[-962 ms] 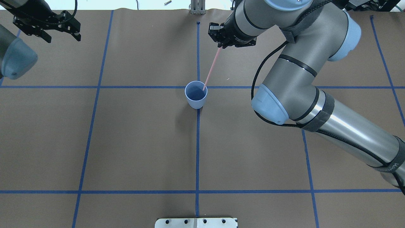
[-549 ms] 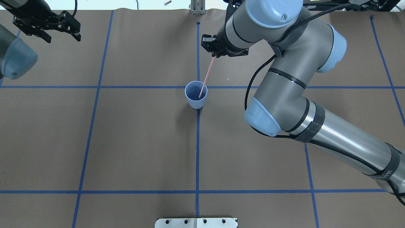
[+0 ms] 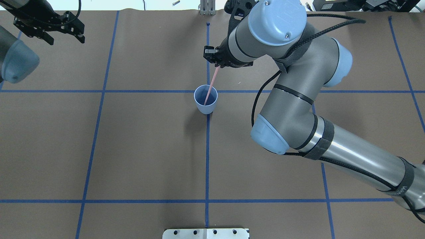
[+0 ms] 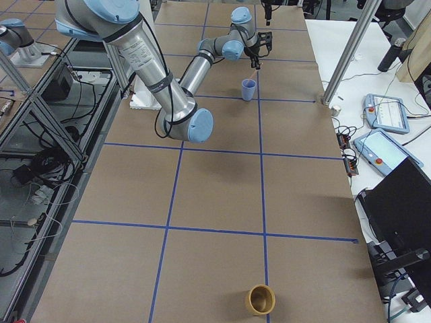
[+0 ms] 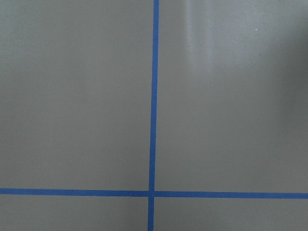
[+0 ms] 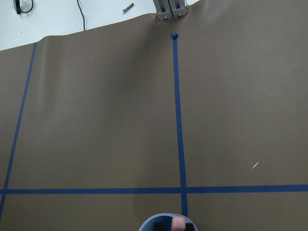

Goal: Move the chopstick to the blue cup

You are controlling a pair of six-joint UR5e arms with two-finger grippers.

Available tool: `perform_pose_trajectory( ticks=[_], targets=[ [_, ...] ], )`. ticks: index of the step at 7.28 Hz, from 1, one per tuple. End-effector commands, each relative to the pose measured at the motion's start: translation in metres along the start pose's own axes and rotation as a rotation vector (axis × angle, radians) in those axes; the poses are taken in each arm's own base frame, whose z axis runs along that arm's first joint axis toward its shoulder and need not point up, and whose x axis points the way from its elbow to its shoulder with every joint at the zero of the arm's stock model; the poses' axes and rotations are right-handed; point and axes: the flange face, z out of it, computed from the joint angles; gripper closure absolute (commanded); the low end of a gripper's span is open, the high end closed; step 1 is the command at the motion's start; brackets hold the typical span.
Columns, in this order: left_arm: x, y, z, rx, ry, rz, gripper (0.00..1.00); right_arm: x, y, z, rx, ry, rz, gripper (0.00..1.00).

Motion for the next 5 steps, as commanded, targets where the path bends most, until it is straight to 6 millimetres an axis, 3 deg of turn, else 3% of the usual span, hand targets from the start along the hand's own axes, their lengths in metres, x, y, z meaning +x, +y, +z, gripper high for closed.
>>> perform_pose_trajectory(
  ticks=[1,3,4,5],
  targets=[
    [0.001,0.000,-0.001,0.001,0.001,0.001,0.02,-0.001,-0.001,-0.001,0.028,-0.006,0.001,0.00],
    [-0.001,-0.002,-0.006,0.010,0.002,0.000,0.02,0.003,-0.018,-0.019,0.043,-0.012,0.014,0.00],
    [-0.016,-0.009,-0.019,0.032,-0.001,0.010,0.02,0.016,-0.038,-0.040,0.022,-0.004,0.042,0.00],
    [-0.052,-0.009,-0.018,0.031,-0.028,0.115,0.02,0.040,-0.065,-0.066,0.006,0.039,0.075,0.00]
  ],
)
